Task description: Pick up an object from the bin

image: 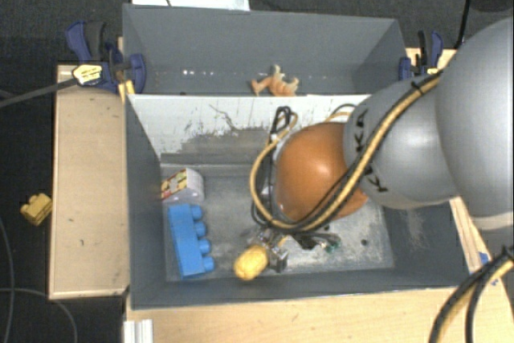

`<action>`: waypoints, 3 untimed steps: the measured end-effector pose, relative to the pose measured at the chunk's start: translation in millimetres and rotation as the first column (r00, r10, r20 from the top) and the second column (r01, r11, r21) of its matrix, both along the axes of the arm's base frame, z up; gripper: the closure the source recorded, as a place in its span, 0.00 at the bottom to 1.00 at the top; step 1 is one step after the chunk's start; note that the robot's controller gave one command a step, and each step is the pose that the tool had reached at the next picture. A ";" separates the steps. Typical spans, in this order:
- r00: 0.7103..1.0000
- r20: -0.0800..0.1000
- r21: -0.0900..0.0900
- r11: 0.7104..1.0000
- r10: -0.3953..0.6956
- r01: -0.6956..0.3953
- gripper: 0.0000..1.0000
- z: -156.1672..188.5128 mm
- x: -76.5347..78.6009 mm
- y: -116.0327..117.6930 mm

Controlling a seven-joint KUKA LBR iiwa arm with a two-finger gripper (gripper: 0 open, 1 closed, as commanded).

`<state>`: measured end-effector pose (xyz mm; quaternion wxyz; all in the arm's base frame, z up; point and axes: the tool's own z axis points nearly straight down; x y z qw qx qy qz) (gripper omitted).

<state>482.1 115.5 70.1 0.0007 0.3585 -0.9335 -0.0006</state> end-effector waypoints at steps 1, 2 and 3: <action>1.000 0.000 0.000 1.000 -0.002 0.002 1.00 0.0 0.0 0.0; 1.000 0.000 0.000 1.000 -0.002 0.002 1.00 0.0 0.0 0.0; 1.000 0.000 0.000 1.000 -0.004 0.004 1.00 0.0 0.0 0.0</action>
Offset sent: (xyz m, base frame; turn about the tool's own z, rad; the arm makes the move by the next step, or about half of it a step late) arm 0.0000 0.0000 0.0000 0.0000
